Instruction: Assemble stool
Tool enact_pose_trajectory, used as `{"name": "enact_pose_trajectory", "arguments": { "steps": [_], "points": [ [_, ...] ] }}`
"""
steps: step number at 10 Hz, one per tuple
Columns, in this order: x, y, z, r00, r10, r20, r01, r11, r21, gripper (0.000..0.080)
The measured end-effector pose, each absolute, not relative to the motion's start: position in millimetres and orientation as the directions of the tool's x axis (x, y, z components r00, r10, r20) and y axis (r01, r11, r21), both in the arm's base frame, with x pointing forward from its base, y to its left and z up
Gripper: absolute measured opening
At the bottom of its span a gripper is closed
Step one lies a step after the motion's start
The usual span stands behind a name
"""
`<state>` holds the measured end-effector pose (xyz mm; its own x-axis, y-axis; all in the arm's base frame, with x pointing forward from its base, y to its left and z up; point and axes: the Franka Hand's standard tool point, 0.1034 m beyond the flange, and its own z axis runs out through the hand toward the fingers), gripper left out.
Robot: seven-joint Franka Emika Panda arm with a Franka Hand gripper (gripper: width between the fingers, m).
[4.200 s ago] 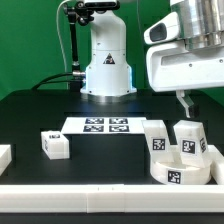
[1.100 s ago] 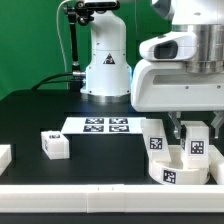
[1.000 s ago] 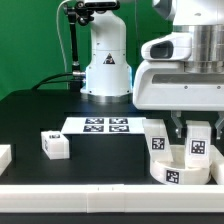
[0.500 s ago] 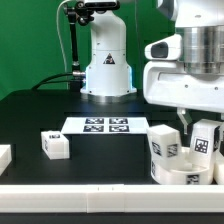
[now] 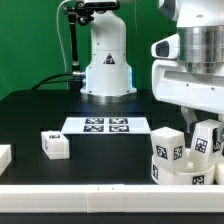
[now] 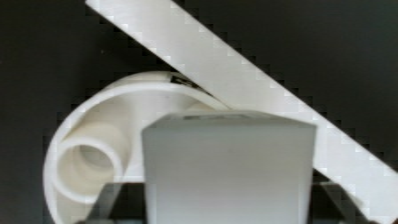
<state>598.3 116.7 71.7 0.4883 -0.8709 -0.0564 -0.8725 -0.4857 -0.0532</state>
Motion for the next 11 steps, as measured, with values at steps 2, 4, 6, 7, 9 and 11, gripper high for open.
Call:
{"name": "enact_pose_trajectory", "arguments": {
  "steps": [2,4,6,7,9,11],
  "points": [
    [598.7,116.8,71.7,0.376,-0.924,-0.065,-0.926,-0.373,-0.051,0.0338],
    [598.5,116.8,71.5,0.126,-0.988,-0.087,-0.991,-0.121,-0.062,0.0338],
    [599.2,120.4,70.7,-0.083,-0.99,-0.112,-0.993,0.092,-0.078,0.0338],
    [599.6,120.1,70.8,-0.121,-0.986,-0.117,-0.988,0.131,-0.078,0.0338],
    [601.0,118.9,71.0,-0.253,-0.958,-0.132,-0.962,0.263,-0.071,0.0338],
    [601.0,118.4,71.0,-0.379,-0.912,-0.16,-0.92,0.39,-0.043,0.0338]
  ]
}}
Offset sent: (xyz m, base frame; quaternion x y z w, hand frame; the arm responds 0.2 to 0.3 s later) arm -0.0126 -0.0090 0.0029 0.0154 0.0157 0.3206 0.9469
